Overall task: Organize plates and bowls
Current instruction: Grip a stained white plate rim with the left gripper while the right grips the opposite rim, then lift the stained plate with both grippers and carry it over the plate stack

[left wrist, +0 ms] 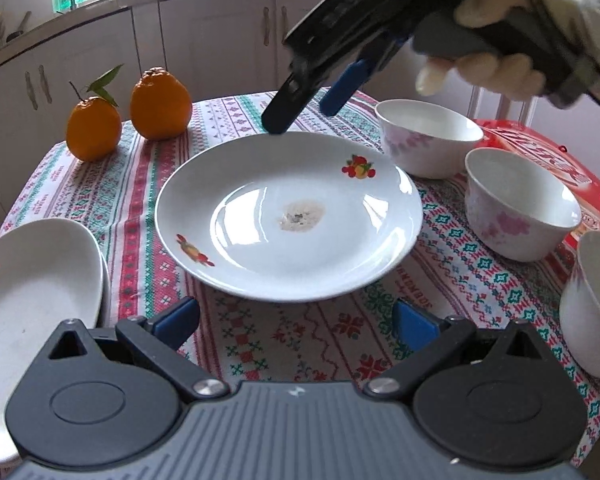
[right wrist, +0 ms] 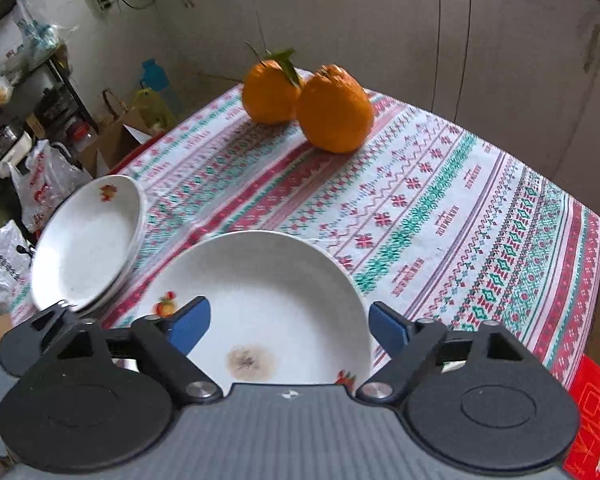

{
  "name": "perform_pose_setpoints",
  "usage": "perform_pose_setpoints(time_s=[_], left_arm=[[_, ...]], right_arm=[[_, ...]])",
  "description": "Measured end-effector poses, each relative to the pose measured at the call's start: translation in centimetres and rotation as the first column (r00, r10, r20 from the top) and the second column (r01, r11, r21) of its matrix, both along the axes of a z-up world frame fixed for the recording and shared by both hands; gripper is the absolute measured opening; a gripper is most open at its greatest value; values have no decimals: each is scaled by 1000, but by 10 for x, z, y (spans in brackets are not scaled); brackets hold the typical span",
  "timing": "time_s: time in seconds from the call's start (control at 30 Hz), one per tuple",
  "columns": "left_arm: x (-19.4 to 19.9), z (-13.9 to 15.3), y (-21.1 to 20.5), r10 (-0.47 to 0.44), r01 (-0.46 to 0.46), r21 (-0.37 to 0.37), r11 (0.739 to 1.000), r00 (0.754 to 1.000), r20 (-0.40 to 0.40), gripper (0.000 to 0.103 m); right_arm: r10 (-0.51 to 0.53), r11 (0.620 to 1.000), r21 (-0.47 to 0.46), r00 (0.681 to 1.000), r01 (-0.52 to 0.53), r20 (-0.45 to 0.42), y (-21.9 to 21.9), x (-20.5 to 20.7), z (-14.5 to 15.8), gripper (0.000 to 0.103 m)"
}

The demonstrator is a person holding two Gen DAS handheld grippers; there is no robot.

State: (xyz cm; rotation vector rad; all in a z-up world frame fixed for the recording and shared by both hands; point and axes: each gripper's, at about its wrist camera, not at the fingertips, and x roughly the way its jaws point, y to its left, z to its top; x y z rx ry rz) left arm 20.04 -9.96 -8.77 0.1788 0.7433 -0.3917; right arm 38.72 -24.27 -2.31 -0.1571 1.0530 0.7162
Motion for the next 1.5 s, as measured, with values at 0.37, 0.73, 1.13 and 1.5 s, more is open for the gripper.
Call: perform_pose_setpoints(time_s=[0.37,0.73,1.13,1.5], left_arm=[[10,0,1,-6,6,-20,1000,1000,-1,100],[11,-1,0,-17,17,-29,999,1000,5,99],[11,1,4,-14,14,-31,999,1000,4,99],[11,1,6,-42,42,-24,999,999,5,99]], right_arm=[[-5,1000,-7,994,4,-110,1,37,-37,63],[-10,999,51,987,18,-163,-3,45,-44,57],[-23,994,99,976,45,-215,-13,41,-46,57],[-24,990,127,975,53,-220,-17,37,-46,58]])
